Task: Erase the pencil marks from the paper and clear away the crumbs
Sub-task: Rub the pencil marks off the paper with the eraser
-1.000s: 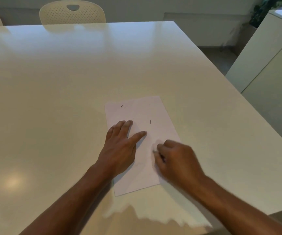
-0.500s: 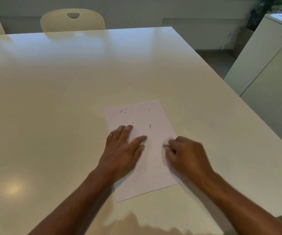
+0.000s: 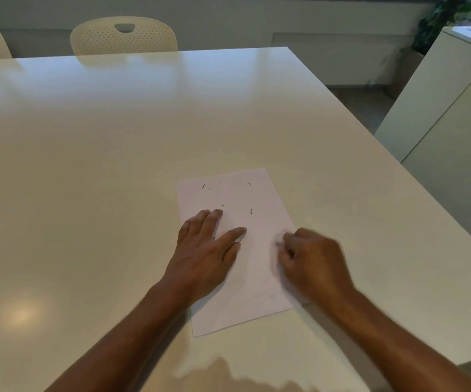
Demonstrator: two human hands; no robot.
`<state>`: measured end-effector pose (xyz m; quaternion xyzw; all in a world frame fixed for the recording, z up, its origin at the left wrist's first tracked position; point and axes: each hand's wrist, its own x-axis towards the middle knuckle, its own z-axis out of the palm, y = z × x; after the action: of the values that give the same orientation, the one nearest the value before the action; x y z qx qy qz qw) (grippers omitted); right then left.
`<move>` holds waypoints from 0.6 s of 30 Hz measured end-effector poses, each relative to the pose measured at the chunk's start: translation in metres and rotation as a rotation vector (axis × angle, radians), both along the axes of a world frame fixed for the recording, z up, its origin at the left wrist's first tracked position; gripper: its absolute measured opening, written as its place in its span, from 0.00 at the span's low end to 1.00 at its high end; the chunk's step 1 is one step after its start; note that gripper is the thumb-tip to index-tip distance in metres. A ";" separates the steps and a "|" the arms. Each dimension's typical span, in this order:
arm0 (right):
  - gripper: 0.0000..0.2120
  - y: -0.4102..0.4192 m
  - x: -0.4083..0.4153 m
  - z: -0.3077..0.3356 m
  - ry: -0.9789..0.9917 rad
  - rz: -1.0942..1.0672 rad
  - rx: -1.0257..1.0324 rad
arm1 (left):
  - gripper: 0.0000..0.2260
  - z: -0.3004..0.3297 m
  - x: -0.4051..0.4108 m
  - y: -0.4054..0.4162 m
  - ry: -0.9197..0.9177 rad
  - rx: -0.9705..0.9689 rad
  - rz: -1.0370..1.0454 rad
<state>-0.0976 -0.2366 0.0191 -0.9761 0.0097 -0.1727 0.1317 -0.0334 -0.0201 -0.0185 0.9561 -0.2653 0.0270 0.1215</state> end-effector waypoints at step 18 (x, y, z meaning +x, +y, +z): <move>0.09 -0.020 0.004 0.000 0.007 -0.069 -0.020 | 0.20 0.001 0.000 0.001 -0.001 0.012 -0.017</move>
<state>-0.0931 -0.2564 0.0192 -0.9770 0.0419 -0.1739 0.1157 -0.0334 -0.0195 -0.0175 0.9545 -0.2736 0.0250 0.1159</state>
